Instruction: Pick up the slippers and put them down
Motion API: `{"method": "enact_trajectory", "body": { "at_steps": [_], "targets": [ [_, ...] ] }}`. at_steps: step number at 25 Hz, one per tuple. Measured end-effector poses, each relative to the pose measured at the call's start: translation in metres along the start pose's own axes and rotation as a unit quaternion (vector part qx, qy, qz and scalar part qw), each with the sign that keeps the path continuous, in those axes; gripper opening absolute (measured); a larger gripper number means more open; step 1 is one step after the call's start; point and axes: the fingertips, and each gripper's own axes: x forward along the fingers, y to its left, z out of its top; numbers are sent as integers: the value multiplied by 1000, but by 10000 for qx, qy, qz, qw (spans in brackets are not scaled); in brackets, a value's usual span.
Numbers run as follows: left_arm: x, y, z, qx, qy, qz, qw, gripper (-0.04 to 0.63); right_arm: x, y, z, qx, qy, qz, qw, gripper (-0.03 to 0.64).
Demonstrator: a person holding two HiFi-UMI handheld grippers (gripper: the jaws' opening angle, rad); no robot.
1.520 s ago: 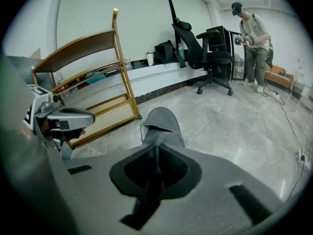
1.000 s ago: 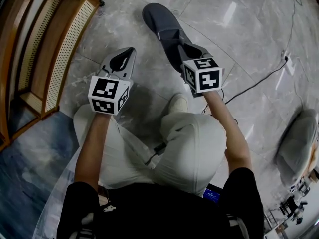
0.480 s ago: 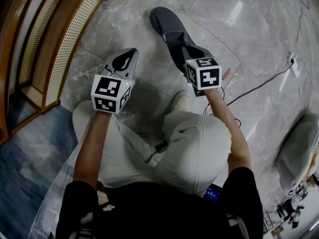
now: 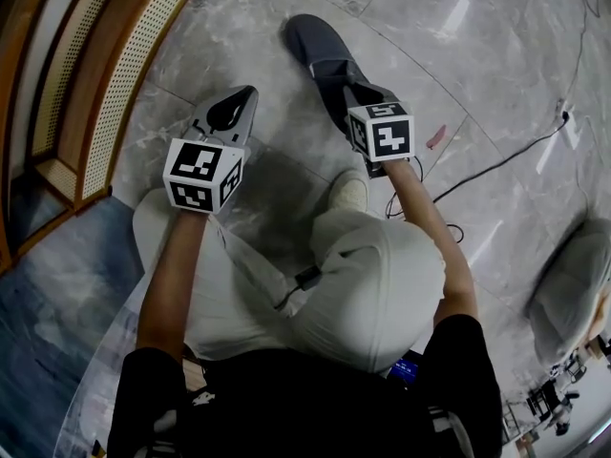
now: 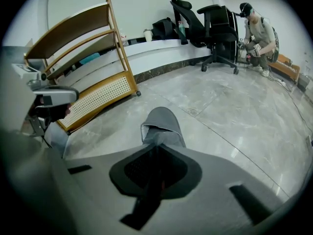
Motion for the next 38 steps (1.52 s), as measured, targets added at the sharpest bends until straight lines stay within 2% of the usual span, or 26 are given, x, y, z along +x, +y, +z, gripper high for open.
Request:
{"method": "enact_trajectory", "body": {
  "at_steps": [17, 23, 31, 38],
  "targets": [
    [9, -4, -23, -25, 235, -158, 9996, 6, 26, 1, -31, 113, 327, 96, 9994, 12],
    [11, 0, -25, 52, 286, -70, 9996, 6, 34, 7, -38, 124, 389, 246, 9989, 12],
    [9, 4, -29, 73, 341, -36, 9994, 6, 38, 11, -46, 28, 503, 216, 9985, 15],
    [10, 5, -31, 94, 397, -56, 9992, 6, 40, 13, -51, -54, 624, 227, 9978, 44]
  ]
}}
